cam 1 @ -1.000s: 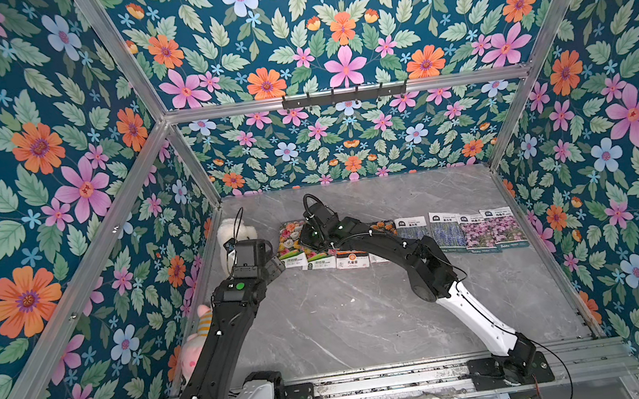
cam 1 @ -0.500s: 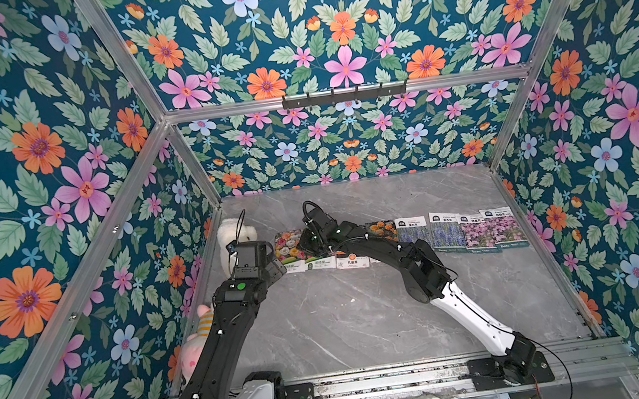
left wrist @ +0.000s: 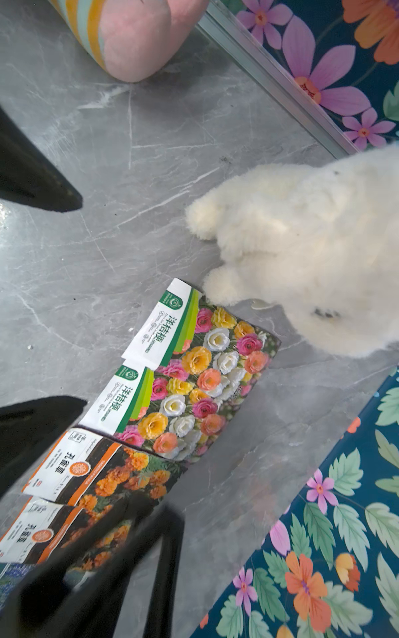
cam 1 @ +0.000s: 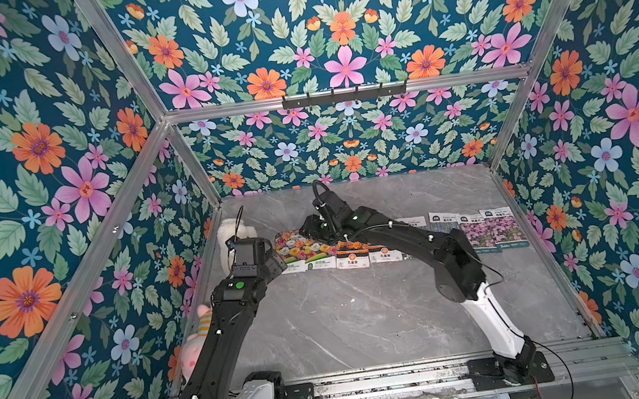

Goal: Arrange the seed packets in a row
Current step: Place the seed packet at the center of the board.

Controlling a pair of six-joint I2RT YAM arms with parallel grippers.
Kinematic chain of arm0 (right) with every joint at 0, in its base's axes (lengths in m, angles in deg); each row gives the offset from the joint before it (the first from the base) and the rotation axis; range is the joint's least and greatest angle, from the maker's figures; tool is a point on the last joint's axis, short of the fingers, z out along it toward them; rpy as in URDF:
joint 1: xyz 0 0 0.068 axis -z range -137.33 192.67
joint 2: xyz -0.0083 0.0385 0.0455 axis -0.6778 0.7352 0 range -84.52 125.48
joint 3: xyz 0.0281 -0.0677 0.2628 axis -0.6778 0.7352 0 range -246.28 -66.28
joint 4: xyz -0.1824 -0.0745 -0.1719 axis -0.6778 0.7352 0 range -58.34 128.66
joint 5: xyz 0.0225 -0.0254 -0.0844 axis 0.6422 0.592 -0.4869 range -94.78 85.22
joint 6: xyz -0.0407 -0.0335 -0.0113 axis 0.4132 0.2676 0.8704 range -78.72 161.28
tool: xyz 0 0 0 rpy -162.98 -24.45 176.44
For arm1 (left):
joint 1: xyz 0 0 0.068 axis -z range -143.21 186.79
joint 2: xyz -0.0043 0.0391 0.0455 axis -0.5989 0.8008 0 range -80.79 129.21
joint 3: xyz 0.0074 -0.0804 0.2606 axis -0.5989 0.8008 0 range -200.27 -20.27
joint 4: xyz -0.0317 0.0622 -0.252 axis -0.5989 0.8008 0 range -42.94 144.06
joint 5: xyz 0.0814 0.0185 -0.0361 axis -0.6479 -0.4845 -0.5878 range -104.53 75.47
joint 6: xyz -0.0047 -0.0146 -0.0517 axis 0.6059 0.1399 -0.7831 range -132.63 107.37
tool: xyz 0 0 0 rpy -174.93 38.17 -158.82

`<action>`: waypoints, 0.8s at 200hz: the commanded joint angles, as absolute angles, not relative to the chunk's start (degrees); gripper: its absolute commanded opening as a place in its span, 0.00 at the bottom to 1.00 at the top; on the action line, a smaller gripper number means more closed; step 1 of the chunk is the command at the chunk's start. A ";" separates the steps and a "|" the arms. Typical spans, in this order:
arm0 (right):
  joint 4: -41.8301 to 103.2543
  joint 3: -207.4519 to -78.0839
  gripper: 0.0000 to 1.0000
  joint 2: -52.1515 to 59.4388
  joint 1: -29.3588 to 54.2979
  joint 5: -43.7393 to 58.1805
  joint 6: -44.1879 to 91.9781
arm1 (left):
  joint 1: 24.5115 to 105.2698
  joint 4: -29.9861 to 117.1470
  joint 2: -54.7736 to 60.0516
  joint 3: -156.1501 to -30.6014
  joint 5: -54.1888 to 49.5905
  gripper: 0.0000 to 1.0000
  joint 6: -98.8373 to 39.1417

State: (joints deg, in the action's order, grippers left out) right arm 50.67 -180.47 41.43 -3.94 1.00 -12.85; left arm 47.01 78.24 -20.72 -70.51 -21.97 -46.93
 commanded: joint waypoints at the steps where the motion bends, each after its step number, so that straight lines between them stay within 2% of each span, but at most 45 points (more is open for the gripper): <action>1: 49.63 -168.86 0.70 31.36 -3.20 -9.24 -5.28 | 46.92 71.92 -20.28 -70.66 -15.29 0.91 -40.67; 20: 48.55 -157.80 0.85 21.21 -1.43 -16.47 0.68 | 47.30 65.94 -19.61 -69.18 -13.79 0.99 -38.71; 41: 48.80 -148.74 0.99 11.25 1.48 -22.93 7.51 | 48.47 61.26 -17.58 -68.00 -15.13 1.00 -37.89; 77: 45.20 -132.39 0.99 -7.23 7.76 -33.48 18.61 | 50.38 47.91 -14.42 -62.82 -20.33 1.00 -35.96; 113: 30.69 -110.27 0.99 -23.60 19.44 -35.90 26.50 | 50.97 33.02 -13.44 -55.36 -29.58 1.00 -33.14; 139: 22.59 -96.54 0.99 -32.69 28.30 -36.20 26.91 | 50.98 32.15 -12.72 -53.26 -36.92 1.00 -31.77; 160: 20.31 -89.73 0.99 -36.52 31.64 -37.00 27.72 | 50.94 28.00 -13.18 -49.68 -40.13 1.00 -27.52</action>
